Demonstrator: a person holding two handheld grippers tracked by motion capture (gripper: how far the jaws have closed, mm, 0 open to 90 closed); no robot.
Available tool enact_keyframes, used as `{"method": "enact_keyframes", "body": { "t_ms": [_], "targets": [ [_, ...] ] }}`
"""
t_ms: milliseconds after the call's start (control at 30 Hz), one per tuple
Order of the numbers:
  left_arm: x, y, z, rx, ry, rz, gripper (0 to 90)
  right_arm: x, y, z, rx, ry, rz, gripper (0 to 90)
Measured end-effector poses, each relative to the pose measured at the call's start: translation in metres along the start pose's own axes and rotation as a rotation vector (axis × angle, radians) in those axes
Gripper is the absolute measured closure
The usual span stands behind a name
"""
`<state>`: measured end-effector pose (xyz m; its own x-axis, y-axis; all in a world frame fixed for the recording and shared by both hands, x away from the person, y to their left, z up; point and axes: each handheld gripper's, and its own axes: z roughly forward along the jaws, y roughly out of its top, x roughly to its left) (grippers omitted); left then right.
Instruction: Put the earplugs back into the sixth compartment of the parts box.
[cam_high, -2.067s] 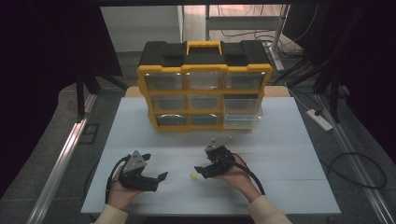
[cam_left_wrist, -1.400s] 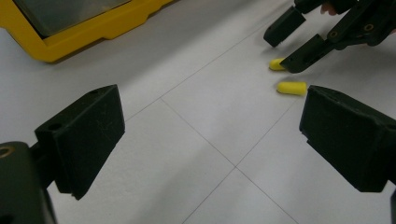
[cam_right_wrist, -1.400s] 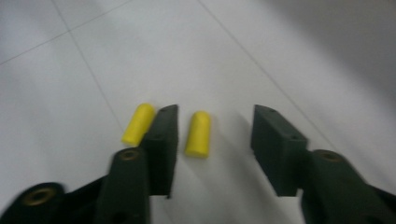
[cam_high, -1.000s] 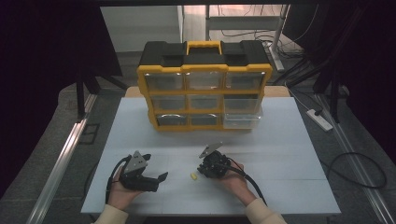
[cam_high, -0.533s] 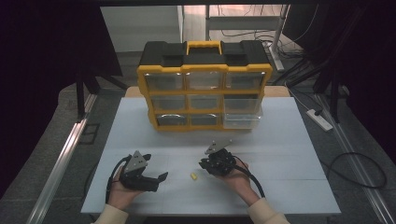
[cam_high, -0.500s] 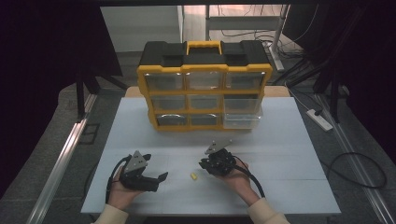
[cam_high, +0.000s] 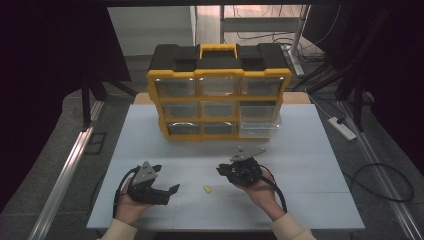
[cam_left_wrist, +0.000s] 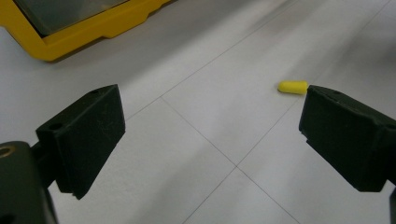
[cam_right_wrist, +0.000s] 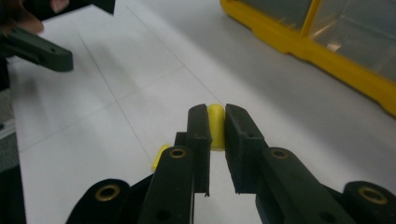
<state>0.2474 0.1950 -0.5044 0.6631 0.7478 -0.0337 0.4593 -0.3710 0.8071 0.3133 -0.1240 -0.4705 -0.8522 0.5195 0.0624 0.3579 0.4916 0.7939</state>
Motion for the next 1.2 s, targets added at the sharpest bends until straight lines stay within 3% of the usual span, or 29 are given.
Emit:
{"method": "enact_keyframes", "body": {
  "t_ms": [567, 1200],
  "targets": [
    [0.001, 0.000, -0.001, -0.005, 0.002, -0.006, 6.9, -0.012, 0.012, -0.043, -0.154, -0.029, 0.033, 80.3],
    [0.001, 0.000, -0.001, -0.003, 0.007, -0.004, 7.2, -0.021, 0.023, -0.076, -0.242, -0.069, 0.042, 80.3]
  ]
}}
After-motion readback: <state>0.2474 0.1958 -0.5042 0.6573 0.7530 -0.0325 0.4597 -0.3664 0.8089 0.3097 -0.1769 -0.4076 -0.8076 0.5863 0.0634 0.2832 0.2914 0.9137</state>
